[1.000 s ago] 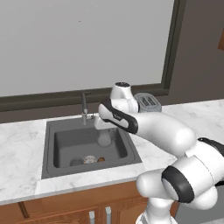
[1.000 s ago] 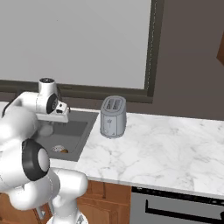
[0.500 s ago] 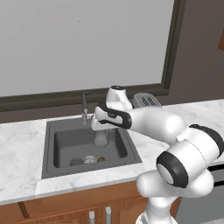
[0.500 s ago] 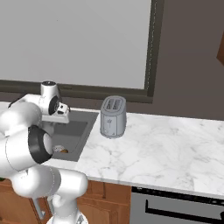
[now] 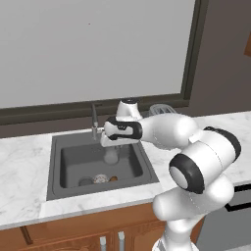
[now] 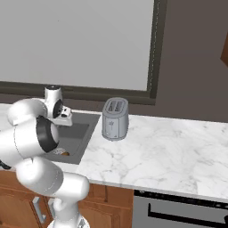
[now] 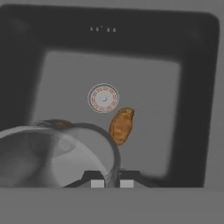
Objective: Pick the jar and glass cup and place them in the sink. Then turn on the water.
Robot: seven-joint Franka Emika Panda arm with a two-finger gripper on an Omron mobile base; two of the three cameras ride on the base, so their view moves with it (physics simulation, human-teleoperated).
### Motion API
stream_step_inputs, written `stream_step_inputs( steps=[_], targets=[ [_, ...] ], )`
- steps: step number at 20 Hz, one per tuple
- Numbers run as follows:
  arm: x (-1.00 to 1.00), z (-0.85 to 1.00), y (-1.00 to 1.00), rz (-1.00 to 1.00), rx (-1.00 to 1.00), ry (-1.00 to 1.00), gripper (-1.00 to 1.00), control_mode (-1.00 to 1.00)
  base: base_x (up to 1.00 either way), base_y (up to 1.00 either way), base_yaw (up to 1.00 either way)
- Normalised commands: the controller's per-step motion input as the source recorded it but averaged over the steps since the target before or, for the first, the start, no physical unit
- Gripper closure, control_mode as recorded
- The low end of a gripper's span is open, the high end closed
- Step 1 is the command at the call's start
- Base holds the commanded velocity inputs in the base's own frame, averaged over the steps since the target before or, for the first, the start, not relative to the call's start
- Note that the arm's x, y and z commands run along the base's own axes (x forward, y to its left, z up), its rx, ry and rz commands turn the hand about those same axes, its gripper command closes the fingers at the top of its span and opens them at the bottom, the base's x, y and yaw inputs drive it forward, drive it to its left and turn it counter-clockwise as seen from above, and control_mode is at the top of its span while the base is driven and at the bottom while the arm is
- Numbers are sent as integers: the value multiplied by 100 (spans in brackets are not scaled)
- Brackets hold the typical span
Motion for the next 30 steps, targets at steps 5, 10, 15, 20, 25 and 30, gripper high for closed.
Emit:
stream_step_inputs(
  steps=[5, 10, 15, 20, 25, 30],
  targets=[
    [14, -23, 0, 0, 0, 0, 100, -100, 0, 0, 0],
    [9, -30, 0, 0, 0, 0, 100, -100, 0, 0, 0],
    [18, -32, 0, 0, 0, 0, 100, -100, 0, 0, 0],
    [17, -32, 0, 0, 0, 0, 100, -100, 0, 0, 0],
    [15, -26, -2, 0, 0, -1, 100, -100, 0, 0, 0],
    [22, -23, -4, 0, 0, -3, 100, -100, 0, 0, 0]
  ],
)
